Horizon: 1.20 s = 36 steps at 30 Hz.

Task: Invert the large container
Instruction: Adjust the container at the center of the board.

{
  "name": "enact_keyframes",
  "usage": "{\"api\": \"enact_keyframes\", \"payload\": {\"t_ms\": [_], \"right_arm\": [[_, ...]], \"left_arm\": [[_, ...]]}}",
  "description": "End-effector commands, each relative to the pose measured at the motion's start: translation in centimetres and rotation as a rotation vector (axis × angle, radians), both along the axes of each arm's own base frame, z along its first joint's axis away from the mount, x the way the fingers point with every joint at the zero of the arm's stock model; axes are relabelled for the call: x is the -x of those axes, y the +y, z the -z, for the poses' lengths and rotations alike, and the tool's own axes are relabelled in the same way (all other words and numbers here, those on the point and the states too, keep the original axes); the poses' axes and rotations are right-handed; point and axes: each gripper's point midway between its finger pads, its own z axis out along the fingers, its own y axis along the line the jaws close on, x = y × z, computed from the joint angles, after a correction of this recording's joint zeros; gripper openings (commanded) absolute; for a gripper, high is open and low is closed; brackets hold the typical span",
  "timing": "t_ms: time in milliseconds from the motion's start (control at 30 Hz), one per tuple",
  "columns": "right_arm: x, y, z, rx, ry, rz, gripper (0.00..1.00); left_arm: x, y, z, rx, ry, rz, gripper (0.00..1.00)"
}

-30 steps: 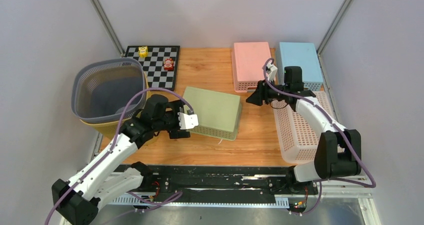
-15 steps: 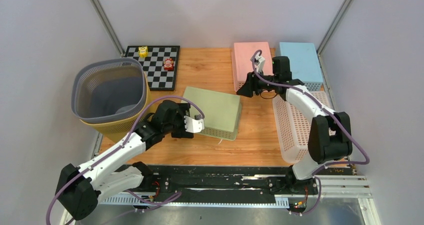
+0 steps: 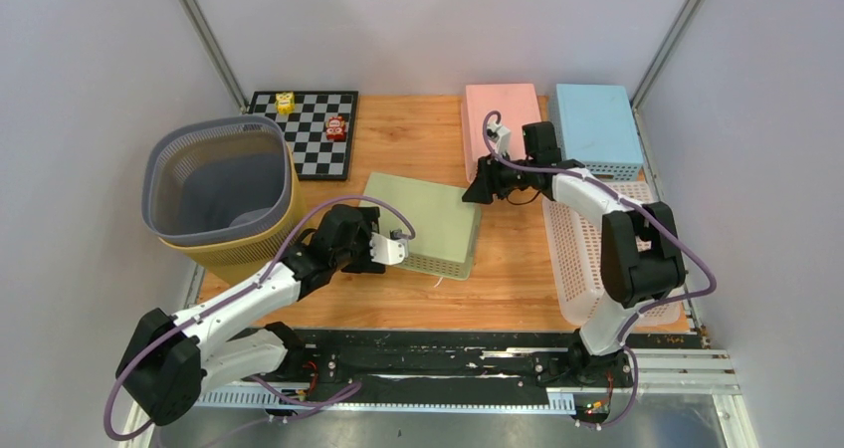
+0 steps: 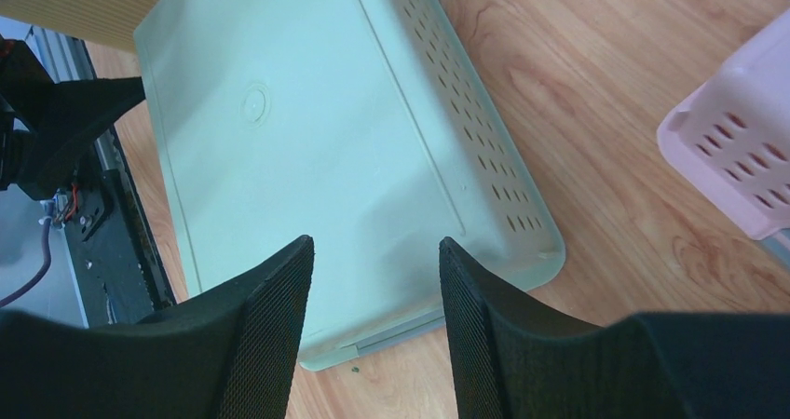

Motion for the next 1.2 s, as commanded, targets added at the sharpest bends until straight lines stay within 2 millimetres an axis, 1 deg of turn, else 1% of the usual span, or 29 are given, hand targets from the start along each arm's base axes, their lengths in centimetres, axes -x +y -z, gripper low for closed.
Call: {"api": "enact_keyframes", "payload": {"t_ms": [0,167,267,400,500,567,633,733,833,900,1000,1067,1167], "right_arm": [[0.1,1.0,1.1,0.027,-0.002,-0.031,0.55],[-0.2,0.8,1.6,0.042,-0.005,-0.023,0.56],[-0.1,0.9,1.8,0.039,0.006,-0.029,0.56],[0.1,1.0,2.0,0.035,0.02,-0.038,0.56],[0.3,1.1,2.1,0.032,0.028,-0.046,0.56],[0.5,1.2,2.2,0.025,0.039,-0.055,0.56],[0.7,1.3,2.1,0.017,0.047,-0.064,0.56],[0.5,1.3,1.0,0.013,0.015,-0.066,0.56],[-0.1,1.2,-0.9,0.011,-0.041,-0.058,0.56],[-0.7,1.0,-2.2,0.01,-0.08,-0.045,0.56],[-1.8,0.8,-3.5,0.005,-0.114,-0.025,0.56],[-2.4,0.6,-3.6,0.006,-0.111,-0.01,0.56],[-3.0,0.5,-2.4,0.025,-0.09,0.003,0.56]], "left_arm": [[-0.9,0.2,-0.1,-0.004,-0.051,-0.039,1.0],[-1.6,0.7,0.0,-0.011,-0.085,-0.088,1.0],[-2.2,1.1,-0.2,-0.014,-0.105,-0.129,1.0],[-2.5,1.5,-0.2,-0.024,-0.117,-0.154,1.0],[-2.7,2.0,-0.4,-0.035,-0.137,-0.18,1.0],[-3.1,2.1,-1.0,-0.028,-0.166,-0.197,1.0],[-3.2,2.4,-1.0,-0.039,-0.175,-0.212,1.0],[-3.0,2.9,-0.8,-0.055,-0.175,-0.222,1.0],[-2.5,3.0,-0.6,-0.053,-0.164,-0.211,1.0],[-2.3,2.9,-0.7,-0.037,-0.167,-0.198,1.0],[-1.6,2.9,-0.2,-0.041,-0.137,-0.18,1.0],[-1.5,2.9,-0.2,-0.038,-0.135,-0.179,1.0],[-1.8,2.9,-0.4,-0.03,-0.144,-0.19,1.0]]}}
